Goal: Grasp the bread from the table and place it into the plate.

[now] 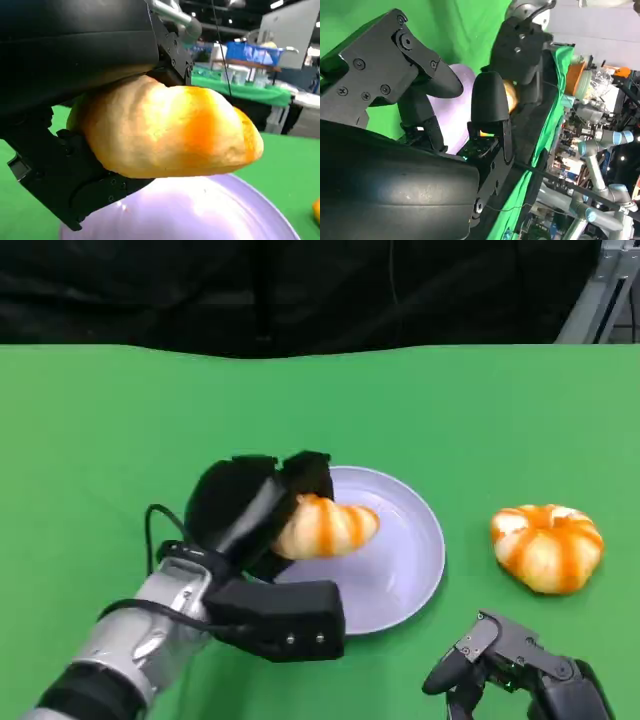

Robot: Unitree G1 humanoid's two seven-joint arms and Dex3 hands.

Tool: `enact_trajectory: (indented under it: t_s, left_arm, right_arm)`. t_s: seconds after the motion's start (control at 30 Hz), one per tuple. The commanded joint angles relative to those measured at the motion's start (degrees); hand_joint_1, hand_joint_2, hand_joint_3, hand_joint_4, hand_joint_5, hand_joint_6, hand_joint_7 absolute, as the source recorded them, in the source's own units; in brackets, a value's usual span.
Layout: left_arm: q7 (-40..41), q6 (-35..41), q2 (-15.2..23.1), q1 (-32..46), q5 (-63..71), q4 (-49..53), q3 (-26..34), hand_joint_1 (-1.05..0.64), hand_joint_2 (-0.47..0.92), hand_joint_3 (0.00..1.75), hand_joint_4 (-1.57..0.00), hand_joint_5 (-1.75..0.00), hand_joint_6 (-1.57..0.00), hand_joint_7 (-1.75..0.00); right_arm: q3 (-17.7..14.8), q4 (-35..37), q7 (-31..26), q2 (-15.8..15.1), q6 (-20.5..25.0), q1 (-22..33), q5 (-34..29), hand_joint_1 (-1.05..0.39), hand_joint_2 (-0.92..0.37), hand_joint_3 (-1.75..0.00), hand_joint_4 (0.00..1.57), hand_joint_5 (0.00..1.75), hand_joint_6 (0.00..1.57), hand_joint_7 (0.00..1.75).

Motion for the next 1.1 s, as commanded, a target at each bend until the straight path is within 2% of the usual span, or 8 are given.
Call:
enact_trajectory:
  t_s: [0.03,0.07,0.13,0.2,0.27,0.43,0.77,1.1]
  left_arm:
    - [-7.2,4.5,-1.8,-2.8,-1.3,0.9,-0.3,-0.23,0.52,0.82,-0.75,-1.6,-0.74,-1.27]
    - [-11.5,5.9,-1.8,-2.9,-2.1,-0.3,-0.3,-0.24,0.56,0.74,-0.73,-1.54,-0.75,-1.17]
    - [-16.6,7.7,-1.5,-2.9,-3.0,-2.1,-0.2,-0.27,0.77,0.46,-0.49,-1.06,-0.58,-0.62]
    - [-22.1,10.2,-1.3,-2.6,-3.5,-4.4,-0.5,-0.4,0.87,0.29,-0.19,-0.83,-0.36,-0.33]
    - [-25.1,12.0,-1.2,-2.2,-3.4,-6.3,-0.7,-0.55,0.91,0.25,-0.04,-0.63,-0.18,-0.18]
    - [-28.3,14.4,-0.7,-1.2,-2.6,-9.4,-1.2,-0.8,0.92,0.38,0.0,-0.13,-0.01,-0.09]
    - [-30.8,16.7,0.2,-0.4,-2.6,-12.3,-2.2,-0.84,0.92,0.43,0.0,0.0,0.0,-0.02]
    - [-38.9,14.4,10.4,6.9,-7.3,-29.5,3.3,-0.77,0.92,0.39,-0.13,-0.09,-0.16,-0.11]
  right_arm:
    - [-0.1,-0.3,0.0,-0.4,0.1,0.2,0.3,-0.06,-0.35,-1.38,0.7,1.7,0.68,1.41]
    - [0.0,-0.4,0.0,-0.3,0.2,0.2,0.3,-0.06,-0.34,-1.38,0.7,1.7,0.68,1.41]
    - [0.1,-0.5,0.1,-0.3,0.4,0.3,0.4,-0.05,-0.35,-1.38,0.71,1.71,0.68,1.4]
    - [0.3,-0.9,0.3,-0.3,0.9,0.5,0.5,-0.04,-0.35,-1.38,0.7,1.7,0.68,1.4]
    - [0.5,-1.1,0.4,-0.3,1.2,0.6,0.6,-0.04,-0.35,-1.38,0.7,1.71,0.68,1.4]
    - [0.7,-1.1,0.2,-0.2,1.5,0.6,0.4,-0.04,-0.35,-1.37,0.7,1.72,0.68,1.41]
    - [0.7,-1.0,0.0,-0.5,1.1,0.6,0.1,-0.03,-0.34,-1.39,0.69,1.71,0.68,1.41]
    - [0.5,-1.0,0.2,-0.8,1.7,0.4,0.2,-0.02,-0.34,-1.4,0.71,1.73,0.67,1.41]
